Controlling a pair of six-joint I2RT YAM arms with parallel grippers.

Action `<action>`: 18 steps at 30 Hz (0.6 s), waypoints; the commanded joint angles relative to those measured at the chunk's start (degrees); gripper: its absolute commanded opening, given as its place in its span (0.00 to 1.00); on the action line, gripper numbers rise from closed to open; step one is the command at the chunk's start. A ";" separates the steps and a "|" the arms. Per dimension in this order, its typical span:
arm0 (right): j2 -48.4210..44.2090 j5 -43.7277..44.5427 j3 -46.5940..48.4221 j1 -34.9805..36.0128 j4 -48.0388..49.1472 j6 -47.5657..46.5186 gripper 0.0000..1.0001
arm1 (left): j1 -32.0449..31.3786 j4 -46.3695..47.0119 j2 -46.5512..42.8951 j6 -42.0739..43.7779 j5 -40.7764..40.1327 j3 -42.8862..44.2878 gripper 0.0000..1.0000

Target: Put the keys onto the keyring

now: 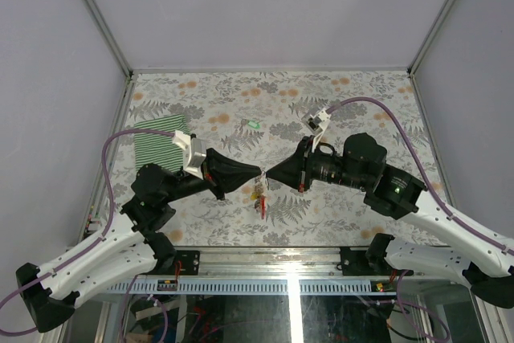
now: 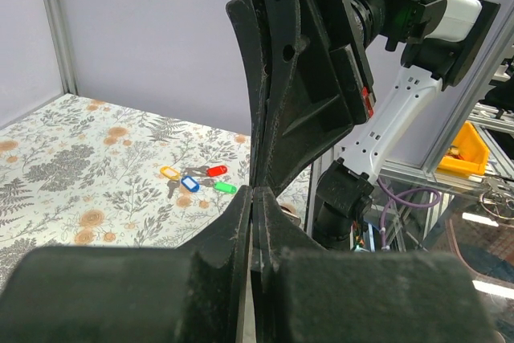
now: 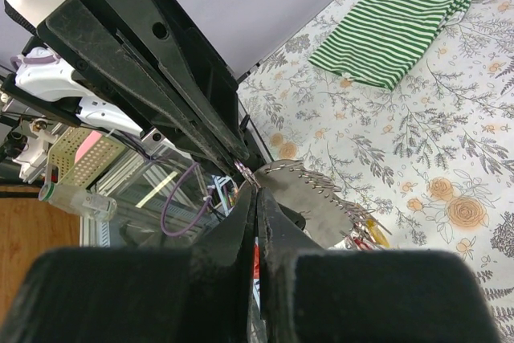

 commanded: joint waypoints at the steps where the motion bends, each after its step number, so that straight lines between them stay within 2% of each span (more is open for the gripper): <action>1: 0.60 -0.99 0.86 0.09 0.32 -0.45 0.00 | -0.13 3.99 -0.92 1.11 -1.57 2.44 0.00; 11: 1.65 -1.65 0.90 0.08 -0.23 -0.56 0.05 | -0.09 4.24 -0.65 1.23 -1.49 2.73 0.00; 18: 2.05 -2.20 1.89 0.08 -1.28 -1.76 0.14 | -0.08 4.07 -0.55 1.23 -1.40 2.96 0.00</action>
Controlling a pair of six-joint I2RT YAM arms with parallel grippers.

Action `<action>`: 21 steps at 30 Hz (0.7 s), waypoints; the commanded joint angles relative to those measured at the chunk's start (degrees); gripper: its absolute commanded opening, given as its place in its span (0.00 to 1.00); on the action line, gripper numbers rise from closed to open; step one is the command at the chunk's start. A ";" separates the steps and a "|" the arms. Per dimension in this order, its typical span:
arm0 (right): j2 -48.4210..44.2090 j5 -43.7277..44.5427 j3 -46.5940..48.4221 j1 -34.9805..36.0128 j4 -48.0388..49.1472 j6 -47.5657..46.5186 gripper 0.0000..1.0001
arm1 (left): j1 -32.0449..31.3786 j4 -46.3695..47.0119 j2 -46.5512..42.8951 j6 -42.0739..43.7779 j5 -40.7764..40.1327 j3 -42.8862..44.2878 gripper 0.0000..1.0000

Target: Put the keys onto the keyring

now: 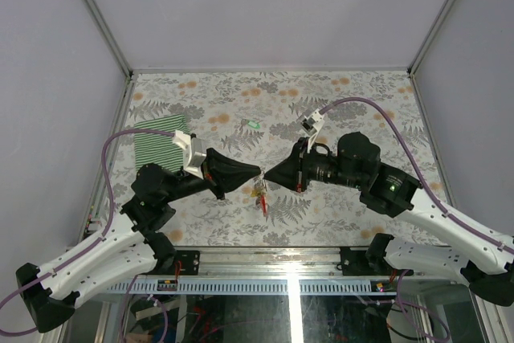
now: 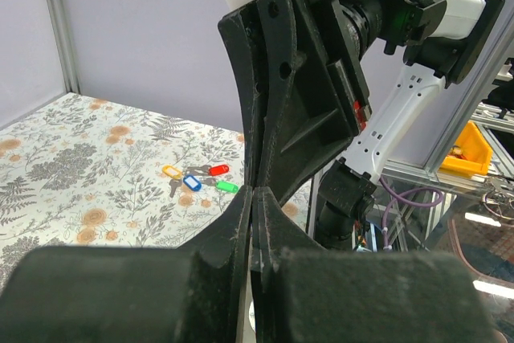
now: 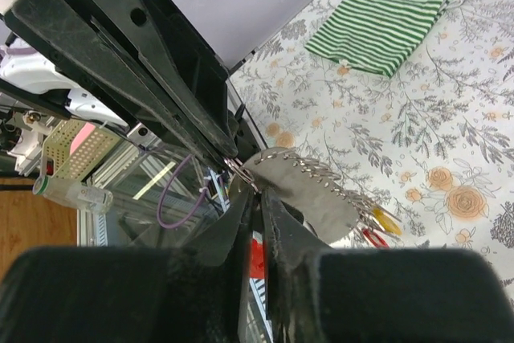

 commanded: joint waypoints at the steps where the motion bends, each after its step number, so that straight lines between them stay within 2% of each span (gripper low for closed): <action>1: 0.46 -1.72 2.14 0.07 -1.03 -2.16 0.15 | -0.08 4.34 -0.60 1.04 -1.32 2.99 0.00; 7: -2.86 -1.64 3.91 0.07 0.50 -9.44 0.32 | -0.11 3.67 -0.67 1.08 -0.84 3.55 0.00; 12: -8.60 -1.04 0.24 0.07 9.01 -18.72 0.42 | -0.11 4.17 -0.78 0.35 0.04 3.67 0.00; 16: -12.42 -1.18 -6.51 0.09 19.33 -26.80 0.41 | -0.09 6.42 -0.83 -0.96 1.12 3.05 0.00; 19: -14.81 -3.28 -14.36 0.07 32.52 -28.80 0.41 | -0.09 7.41 -0.67 -1.70 2.02 2.79 0.00; 21: -14.77 -5.26 -16.56 0.08 37.00 -29.83 0.42 | -0.09 7.59 -0.58 -2.03 2.60 2.83 0.00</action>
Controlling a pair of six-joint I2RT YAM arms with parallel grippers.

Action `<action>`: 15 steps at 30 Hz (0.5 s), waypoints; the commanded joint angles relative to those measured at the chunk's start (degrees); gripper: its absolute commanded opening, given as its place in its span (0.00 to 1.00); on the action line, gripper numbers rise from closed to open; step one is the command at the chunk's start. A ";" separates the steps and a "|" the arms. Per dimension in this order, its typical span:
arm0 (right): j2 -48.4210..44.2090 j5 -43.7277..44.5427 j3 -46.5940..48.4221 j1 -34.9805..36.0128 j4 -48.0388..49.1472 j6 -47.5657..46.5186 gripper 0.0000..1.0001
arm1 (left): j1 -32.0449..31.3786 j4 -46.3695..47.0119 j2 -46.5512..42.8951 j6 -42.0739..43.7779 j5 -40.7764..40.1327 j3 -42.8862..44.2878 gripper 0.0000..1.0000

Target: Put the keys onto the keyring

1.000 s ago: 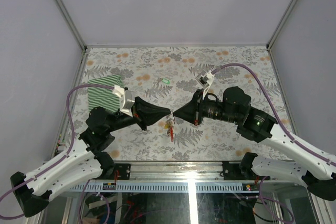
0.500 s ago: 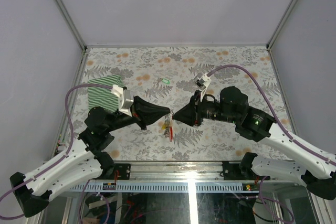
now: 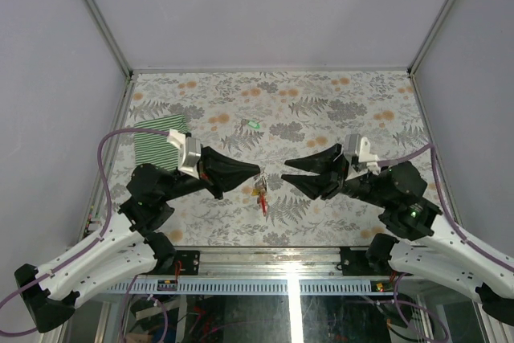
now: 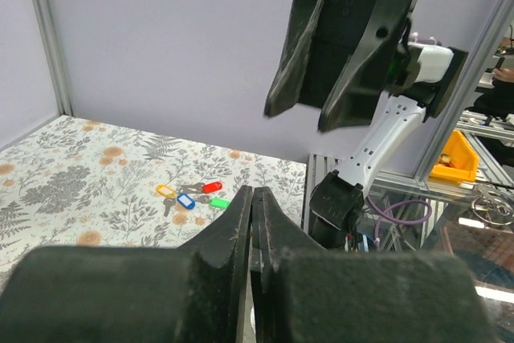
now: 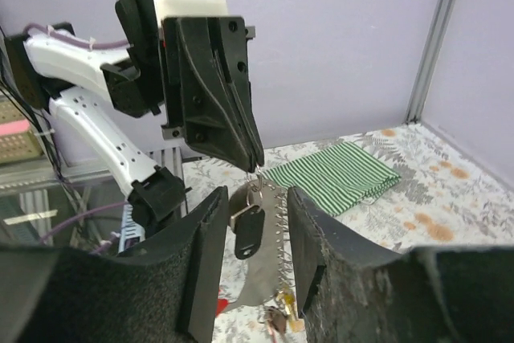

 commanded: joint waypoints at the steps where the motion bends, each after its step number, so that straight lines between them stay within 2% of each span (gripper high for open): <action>1: 0.84 -5.00 -5.13 0.12 16.83 -7.05 0.43 | -0.08 6.43 -0.69 -1.40 1.90 1.17 0.00; 6: 3.51 -11.72 -4.86 0.11 18.23 -7.60 0.44 | -0.09 6.86 -0.73 -1.69 3.44 1.45 0.00; 15: 4.88 -14.10 -4.49 0.12 17.99 -5.91 0.41 | -0.14 7.12 -0.75 -2.47 7.02 2.57 0.00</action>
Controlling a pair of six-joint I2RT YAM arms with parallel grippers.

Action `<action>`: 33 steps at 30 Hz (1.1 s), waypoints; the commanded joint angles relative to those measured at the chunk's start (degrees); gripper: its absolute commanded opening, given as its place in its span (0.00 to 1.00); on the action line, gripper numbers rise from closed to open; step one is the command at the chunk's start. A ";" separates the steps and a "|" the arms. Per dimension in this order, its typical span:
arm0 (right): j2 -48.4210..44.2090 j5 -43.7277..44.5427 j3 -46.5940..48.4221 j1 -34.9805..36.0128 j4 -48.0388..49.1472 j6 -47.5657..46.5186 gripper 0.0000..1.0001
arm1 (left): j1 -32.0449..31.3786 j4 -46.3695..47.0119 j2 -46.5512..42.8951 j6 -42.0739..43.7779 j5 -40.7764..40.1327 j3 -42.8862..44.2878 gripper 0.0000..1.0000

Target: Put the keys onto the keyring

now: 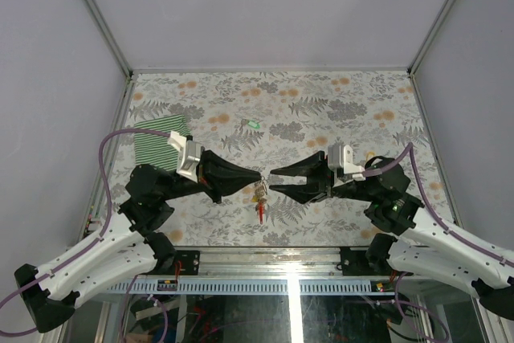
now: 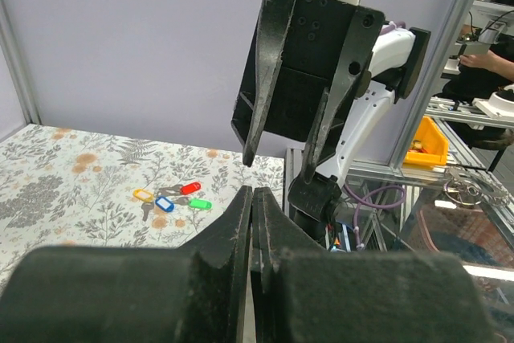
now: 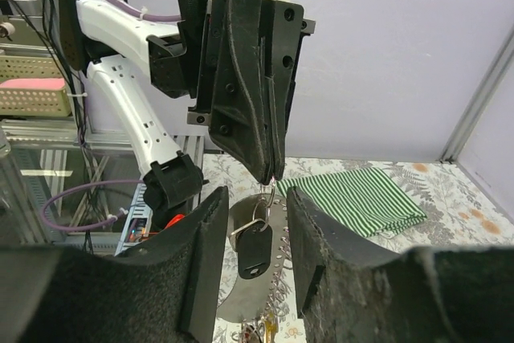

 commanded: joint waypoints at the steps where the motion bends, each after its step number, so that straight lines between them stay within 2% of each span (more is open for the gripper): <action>1: 0.71 -2.64 1.07 0.09 4.20 0.37 0.42 | -0.11 6.03 -0.70 -1.05 2.20 2.51 0.00; 18: 4.04 -5.68 2.36 0.06 3.15 2.77 0.43 | -0.08 6.91 -0.50 -2.38 3.77 2.80 0.00; 33: 5.14 -6.91 3.69 0.09 2.94 3.67 0.36 | -0.11 6.89 0.38 -2.47 5.09 3.34 0.00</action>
